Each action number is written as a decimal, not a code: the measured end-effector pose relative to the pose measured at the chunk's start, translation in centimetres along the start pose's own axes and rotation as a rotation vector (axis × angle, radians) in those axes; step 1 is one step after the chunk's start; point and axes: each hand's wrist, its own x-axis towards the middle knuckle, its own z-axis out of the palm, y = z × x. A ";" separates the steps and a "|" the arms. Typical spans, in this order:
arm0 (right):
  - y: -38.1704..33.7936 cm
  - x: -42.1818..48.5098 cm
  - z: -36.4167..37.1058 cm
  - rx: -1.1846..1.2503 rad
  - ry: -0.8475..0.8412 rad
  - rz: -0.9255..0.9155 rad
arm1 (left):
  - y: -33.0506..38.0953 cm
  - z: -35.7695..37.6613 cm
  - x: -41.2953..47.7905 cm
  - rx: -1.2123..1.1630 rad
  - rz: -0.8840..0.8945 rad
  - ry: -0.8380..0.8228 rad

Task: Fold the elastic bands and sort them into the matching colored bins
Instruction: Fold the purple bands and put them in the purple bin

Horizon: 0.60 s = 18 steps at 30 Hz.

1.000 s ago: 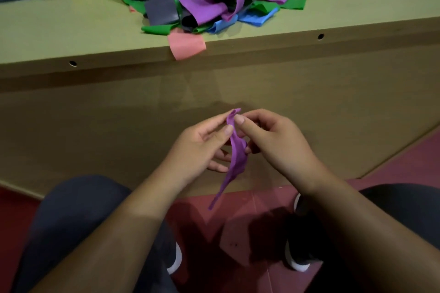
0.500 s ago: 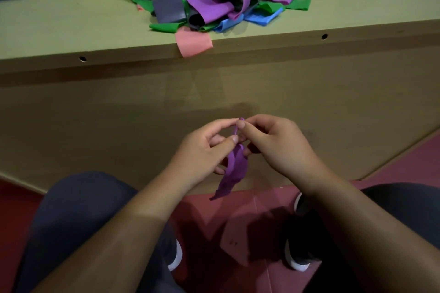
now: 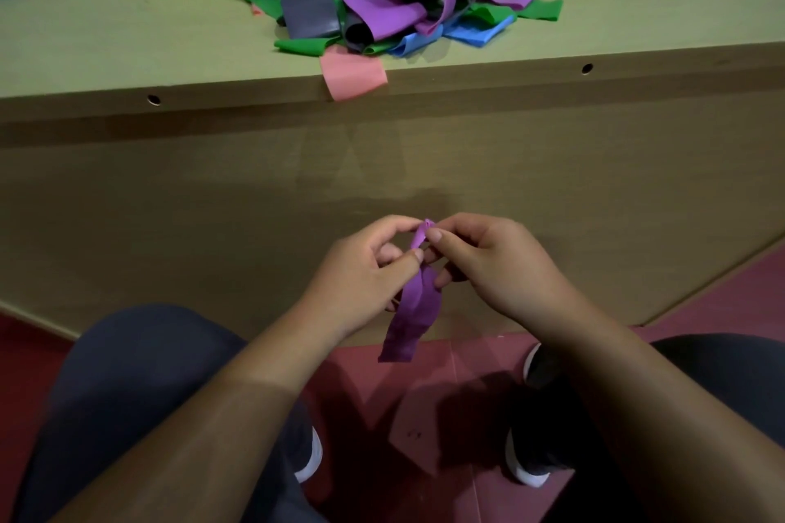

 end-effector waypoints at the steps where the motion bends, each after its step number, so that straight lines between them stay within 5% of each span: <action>1: 0.0 0.0 0.0 -0.002 0.004 0.002 | 0.0 0.0 0.0 0.006 0.001 -0.003; 18: 0.4 0.0 0.7 -0.025 0.114 -0.018 | -0.3 0.8 -0.2 -0.028 -0.054 -0.013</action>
